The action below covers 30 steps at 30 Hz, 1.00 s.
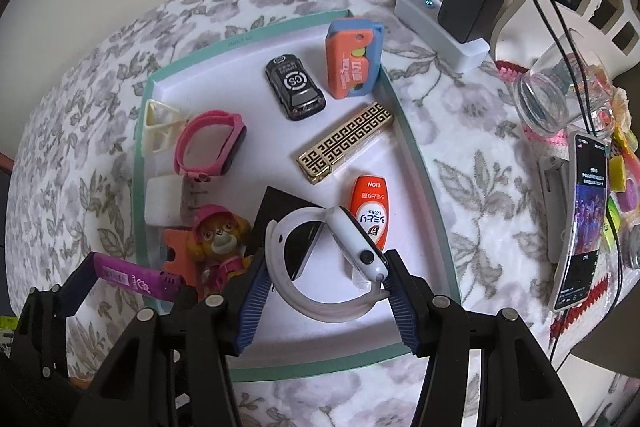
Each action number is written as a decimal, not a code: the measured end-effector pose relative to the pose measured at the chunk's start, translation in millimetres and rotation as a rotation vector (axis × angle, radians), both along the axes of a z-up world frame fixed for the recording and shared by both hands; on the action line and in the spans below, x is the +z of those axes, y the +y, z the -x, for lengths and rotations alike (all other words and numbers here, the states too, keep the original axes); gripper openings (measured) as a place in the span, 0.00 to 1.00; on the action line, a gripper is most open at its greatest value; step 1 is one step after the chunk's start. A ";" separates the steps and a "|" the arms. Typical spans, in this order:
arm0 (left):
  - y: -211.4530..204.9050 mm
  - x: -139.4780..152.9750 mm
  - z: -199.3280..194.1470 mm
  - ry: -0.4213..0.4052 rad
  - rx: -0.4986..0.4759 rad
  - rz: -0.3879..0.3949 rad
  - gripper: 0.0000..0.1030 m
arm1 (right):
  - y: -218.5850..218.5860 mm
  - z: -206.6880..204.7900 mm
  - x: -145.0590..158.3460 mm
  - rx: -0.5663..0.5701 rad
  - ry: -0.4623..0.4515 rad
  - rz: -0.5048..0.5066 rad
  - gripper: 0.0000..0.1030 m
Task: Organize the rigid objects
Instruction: 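Open left gripper releasing lighter in tray while right gripper releases white watch, then withdraw both open tools up and away from the tray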
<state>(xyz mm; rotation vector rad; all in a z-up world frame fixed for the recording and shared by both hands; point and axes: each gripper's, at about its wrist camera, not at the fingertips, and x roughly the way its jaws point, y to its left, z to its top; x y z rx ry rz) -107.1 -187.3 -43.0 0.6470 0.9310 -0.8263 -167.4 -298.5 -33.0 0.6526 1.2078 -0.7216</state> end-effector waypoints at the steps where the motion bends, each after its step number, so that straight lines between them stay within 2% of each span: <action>1: -0.7 -1.3 1.0 -0.002 -0.004 -0.005 0.80 | 0.2 -0.3 -1.4 0.001 0.004 -0.003 0.57; 15: -1.8 -6.9 -1.1 0.016 -0.001 -0.023 0.80 | 1.0 -0.9 -7.8 -0.001 0.014 -0.030 0.59; 21: -0.7 -5.8 -5.1 0.033 0.016 -0.014 0.80 | -1.3 -1.2 -5.7 -0.006 0.011 -0.027 0.64; 30: 14.5 2.5 -27.0 0.042 0.116 -0.003 0.80 | -3.5 1.4 2.7 -0.018 -0.018 -0.011 0.64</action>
